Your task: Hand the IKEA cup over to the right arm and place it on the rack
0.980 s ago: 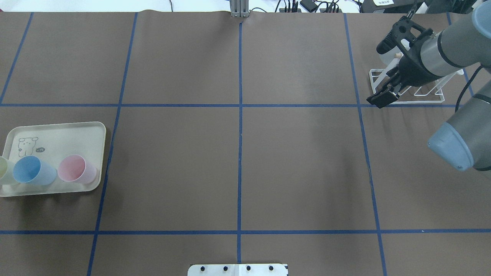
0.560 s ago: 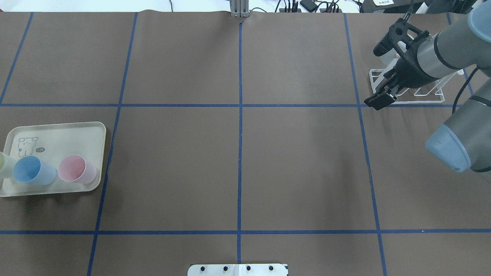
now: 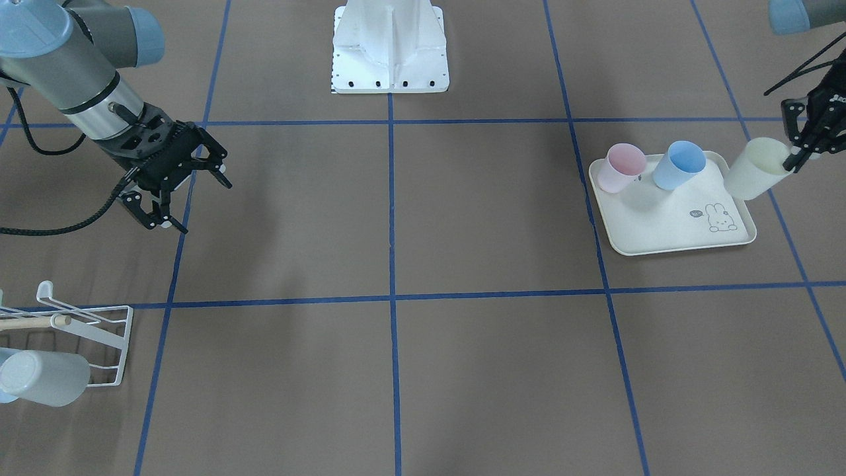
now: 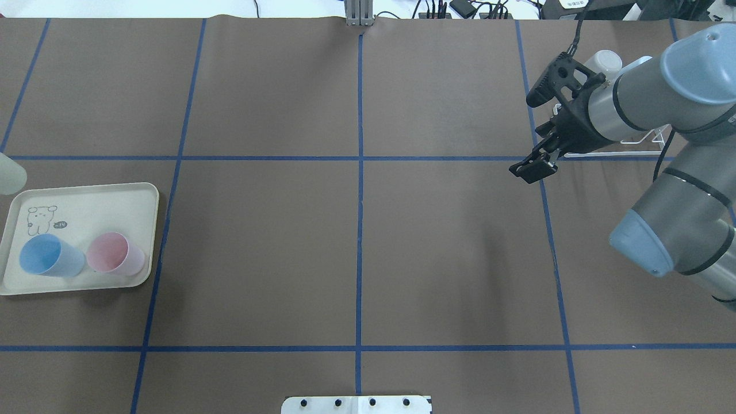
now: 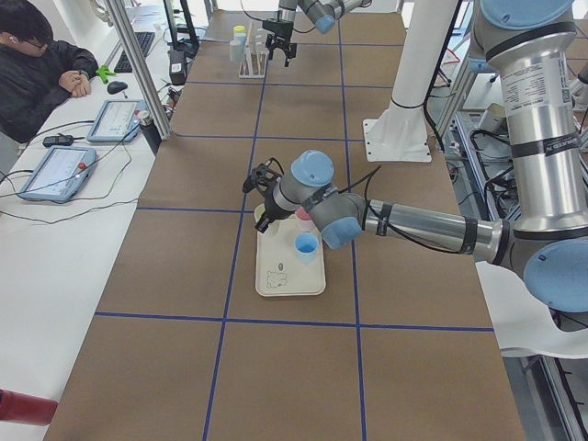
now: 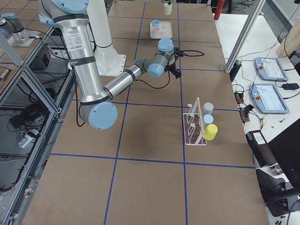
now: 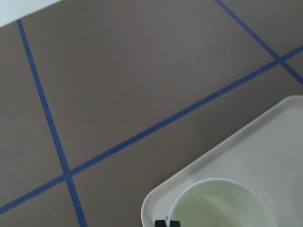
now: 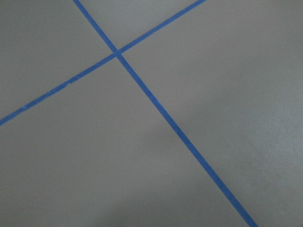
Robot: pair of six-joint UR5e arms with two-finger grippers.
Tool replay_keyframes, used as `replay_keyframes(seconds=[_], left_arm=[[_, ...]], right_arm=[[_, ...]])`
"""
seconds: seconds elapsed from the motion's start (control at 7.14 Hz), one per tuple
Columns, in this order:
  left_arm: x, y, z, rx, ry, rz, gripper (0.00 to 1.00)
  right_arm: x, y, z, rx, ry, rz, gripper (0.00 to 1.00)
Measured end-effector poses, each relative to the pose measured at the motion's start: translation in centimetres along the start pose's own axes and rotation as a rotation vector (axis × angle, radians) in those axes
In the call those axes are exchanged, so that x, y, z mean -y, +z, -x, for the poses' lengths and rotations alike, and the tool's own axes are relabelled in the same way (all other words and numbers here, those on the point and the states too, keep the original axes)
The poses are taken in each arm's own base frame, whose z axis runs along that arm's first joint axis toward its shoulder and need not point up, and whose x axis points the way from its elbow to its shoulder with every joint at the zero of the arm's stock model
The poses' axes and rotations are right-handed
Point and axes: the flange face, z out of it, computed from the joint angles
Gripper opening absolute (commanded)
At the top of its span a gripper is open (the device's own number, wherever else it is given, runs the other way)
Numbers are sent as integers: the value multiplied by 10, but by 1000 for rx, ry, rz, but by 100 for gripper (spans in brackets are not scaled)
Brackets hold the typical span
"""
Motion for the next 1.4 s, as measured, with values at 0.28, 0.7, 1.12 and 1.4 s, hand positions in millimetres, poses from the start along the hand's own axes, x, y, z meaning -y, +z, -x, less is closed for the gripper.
replay_keyframes(seconds=[0.28, 0.7, 1.12, 1.4], left_arm=[[51, -26, -59, -144, -194, -34, 0], [91, -38, -148, -438, -382, 35, 0], [101, 19, -284, -625, -574, 54, 0], [92, 65, -359, -673, -614, 59, 0]], right_arm=[[1, 33, 40, -9, -18, -102, 99], [0, 62, 118, 15, -69, -297, 99], [6, 69, 186, 42, -76, -501, 99], [18, 82, 205, 68, -71, -605, 99]])
